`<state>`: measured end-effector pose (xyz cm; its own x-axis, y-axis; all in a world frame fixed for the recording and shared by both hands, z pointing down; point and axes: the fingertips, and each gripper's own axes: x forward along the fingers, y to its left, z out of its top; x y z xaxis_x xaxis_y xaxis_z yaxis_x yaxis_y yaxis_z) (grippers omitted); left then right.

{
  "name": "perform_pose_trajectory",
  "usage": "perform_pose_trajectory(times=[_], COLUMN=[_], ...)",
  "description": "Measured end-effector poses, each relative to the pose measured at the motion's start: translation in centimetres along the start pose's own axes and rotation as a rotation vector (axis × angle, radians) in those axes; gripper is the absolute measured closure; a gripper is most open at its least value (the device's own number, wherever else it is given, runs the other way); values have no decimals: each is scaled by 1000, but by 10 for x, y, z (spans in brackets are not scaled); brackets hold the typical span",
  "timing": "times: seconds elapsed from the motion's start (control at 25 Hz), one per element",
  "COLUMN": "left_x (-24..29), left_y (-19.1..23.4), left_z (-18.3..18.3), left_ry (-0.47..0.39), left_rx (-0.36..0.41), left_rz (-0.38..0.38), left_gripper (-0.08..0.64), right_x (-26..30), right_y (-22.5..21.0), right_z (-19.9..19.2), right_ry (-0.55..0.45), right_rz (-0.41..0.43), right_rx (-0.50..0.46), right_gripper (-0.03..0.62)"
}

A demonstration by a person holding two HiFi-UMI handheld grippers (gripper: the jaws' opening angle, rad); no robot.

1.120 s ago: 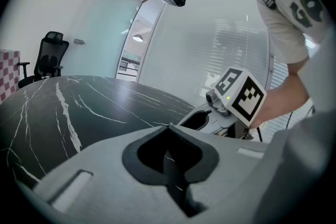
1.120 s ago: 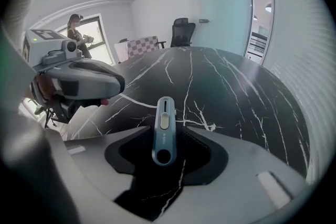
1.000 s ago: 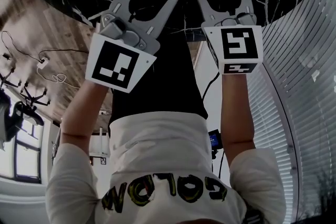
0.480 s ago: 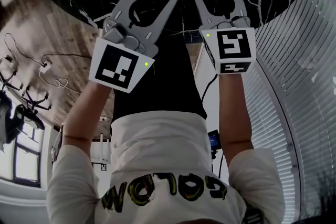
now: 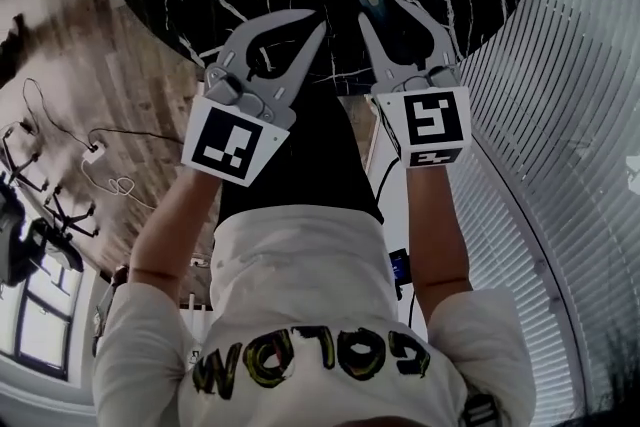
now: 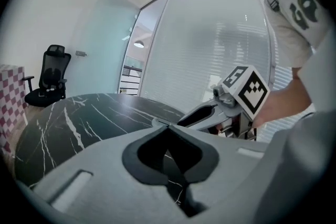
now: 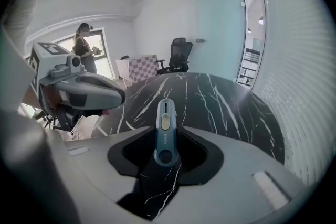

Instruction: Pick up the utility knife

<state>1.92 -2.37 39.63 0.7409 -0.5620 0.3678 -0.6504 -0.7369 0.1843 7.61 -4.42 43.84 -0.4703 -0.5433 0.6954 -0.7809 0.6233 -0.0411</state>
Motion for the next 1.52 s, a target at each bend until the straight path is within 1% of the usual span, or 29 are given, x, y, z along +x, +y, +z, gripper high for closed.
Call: perform_pose_trajectory(times=[0.12, 0.28, 0.48, 0.72, 0.92, 1.2, 1.36, 1.52], left_x=[-10, -30, -48, -68, -95, -125, -140, -156], left_y=[-3, -16, -24, -43, -48, -69, -81, -95], left_z=[32, 75, 130, 174, 226, 282, 298, 318], left_ry=[-41, -88, -181, -235, -297, -374, -378, -411], left_rx=[14, -6, -19, 3, 31, 41, 41, 64], left_rz=[14, 31, 57, 77, 91, 84, 74, 63], left_gripper=[557, 557, 557, 557, 557, 557, 557, 557], right_x=[-25, -67, -111, -165, -212, -273, -297, -321], right_y=[-1, 5, 1, 7, 17, 32, 39, 45], right_z=[32, 68, 121, 164, 209, 245, 260, 272], right_ry=[-69, -133, -250, -392, -494, -621, -688, -732], right_rz=[-13, -21, -54, -67, -78, -79, -74, -76], right_rx=[-10, -12, -31, -51, -72, -70, -87, -97], right_gripper=[460, 460, 462, 462, 462, 462, 462, 462])
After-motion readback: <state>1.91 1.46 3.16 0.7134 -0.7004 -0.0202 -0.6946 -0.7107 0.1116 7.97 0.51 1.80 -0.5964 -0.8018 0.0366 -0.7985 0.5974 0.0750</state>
